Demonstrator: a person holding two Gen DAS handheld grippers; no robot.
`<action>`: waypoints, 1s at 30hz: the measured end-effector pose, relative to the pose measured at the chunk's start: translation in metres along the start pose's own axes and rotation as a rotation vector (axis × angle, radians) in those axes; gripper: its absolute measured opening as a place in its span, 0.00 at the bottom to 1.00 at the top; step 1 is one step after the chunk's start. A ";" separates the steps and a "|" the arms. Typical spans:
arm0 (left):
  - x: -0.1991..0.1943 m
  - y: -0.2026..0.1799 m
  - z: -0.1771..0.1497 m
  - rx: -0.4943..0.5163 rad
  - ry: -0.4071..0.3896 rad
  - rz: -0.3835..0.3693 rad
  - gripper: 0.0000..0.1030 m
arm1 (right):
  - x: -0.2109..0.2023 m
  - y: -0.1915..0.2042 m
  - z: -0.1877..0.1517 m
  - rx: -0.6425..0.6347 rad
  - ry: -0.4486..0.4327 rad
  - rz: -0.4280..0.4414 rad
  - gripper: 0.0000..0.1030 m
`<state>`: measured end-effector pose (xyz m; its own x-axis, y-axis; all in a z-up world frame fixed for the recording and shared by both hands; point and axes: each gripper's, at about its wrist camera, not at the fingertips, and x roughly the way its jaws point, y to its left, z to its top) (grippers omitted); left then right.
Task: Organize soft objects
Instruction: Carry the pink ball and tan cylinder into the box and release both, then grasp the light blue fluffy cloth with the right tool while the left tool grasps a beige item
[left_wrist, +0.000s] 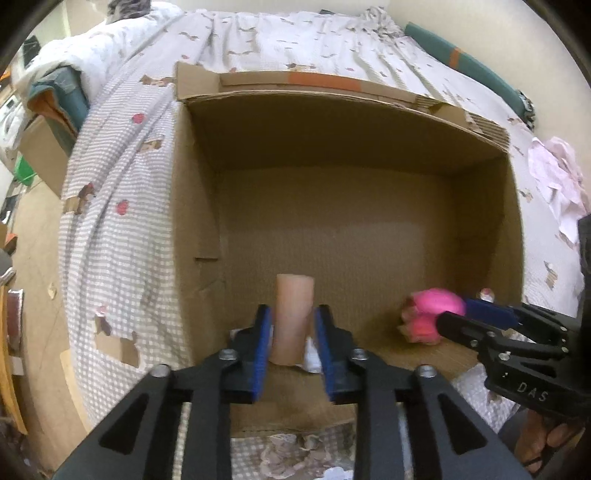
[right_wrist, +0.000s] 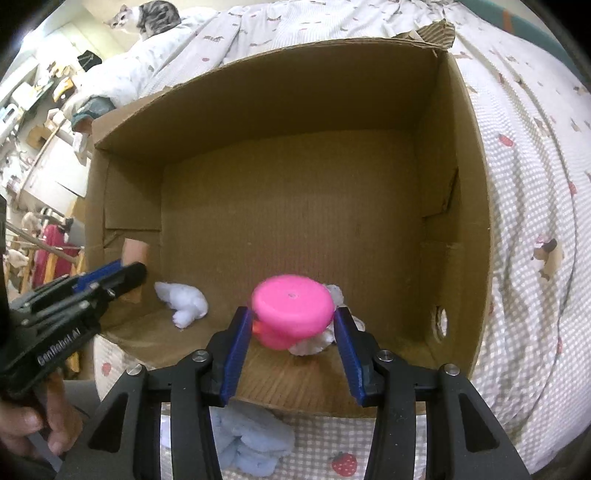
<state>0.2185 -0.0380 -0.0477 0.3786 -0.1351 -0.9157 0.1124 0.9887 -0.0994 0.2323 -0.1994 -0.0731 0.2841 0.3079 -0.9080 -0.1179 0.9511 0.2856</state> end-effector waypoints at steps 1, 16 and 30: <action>0.000 -0.004 -0.001 0.017 0.004 -0.009 0.44 | -0.002 -0.002 -0.002 0.002 -0.003 0.006 0.59; -0.064 -0.016 -0.031 0.113 -0.136 0.081 0.67 | -0.043 -0.017 -0.021 0.050 -0.110 0.092 0.79; -0.087 0.017 -0.096 -0.003 -0.099 0.098 0.67 | -0.074 -0.018 -0.079 0.042 -0.111 0.058 0.79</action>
<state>0.0992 -0.0033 -0.0071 0.4768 -0.0434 -0.8779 0.0680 0.9976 -0.0124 0.1378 -0.2414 -0.0353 0.3817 0.3613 -0.8507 -0.0978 0.9310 0.3516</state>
